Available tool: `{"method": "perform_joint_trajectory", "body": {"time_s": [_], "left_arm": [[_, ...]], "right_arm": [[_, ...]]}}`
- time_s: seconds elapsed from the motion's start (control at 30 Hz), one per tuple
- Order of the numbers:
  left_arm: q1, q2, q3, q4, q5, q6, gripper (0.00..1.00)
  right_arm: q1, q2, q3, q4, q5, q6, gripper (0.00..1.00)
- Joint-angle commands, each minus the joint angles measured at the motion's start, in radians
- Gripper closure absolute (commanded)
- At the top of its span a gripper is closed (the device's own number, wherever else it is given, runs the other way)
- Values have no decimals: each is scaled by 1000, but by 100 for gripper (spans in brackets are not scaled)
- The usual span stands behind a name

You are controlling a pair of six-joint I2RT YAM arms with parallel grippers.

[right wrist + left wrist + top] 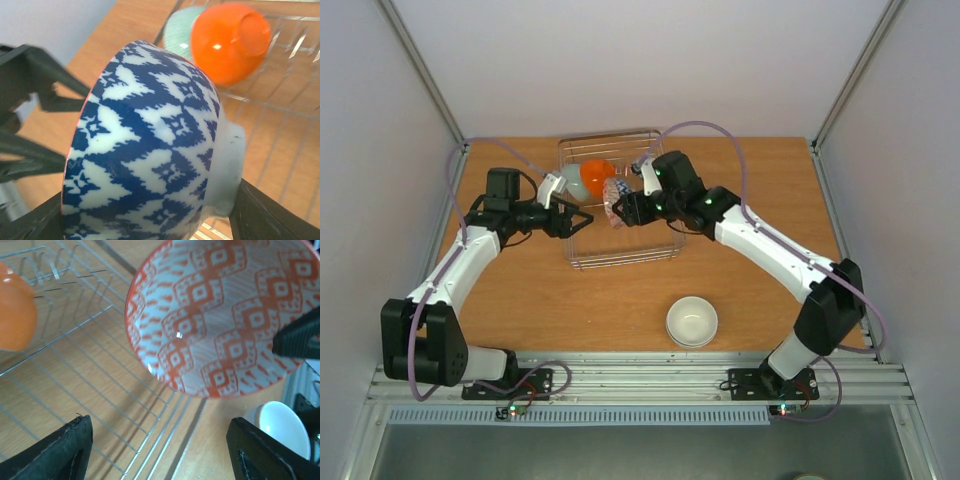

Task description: Load the bowls into the dish rack

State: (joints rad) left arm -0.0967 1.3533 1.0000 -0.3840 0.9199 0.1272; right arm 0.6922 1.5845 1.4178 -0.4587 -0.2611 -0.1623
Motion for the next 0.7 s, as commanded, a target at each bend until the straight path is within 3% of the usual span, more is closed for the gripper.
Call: {"method": "perform_joint_trajectory", "body": {"time_s": [0.0, 0.37, 0.67], "left_arm": [[0, -28, 17, 26, -165, -9, 26], [-1, -39, 19, 11, -252, 5, 25], [-1, -45, 15, 9, -250, 12, 25]], "right_arm": [[1, 83, 145, -108, 227, -126, 99], [-1, 375, 460, -183, 544, -274, 99], [-4, 569, 668, -208, 668, -346, 99]]}}
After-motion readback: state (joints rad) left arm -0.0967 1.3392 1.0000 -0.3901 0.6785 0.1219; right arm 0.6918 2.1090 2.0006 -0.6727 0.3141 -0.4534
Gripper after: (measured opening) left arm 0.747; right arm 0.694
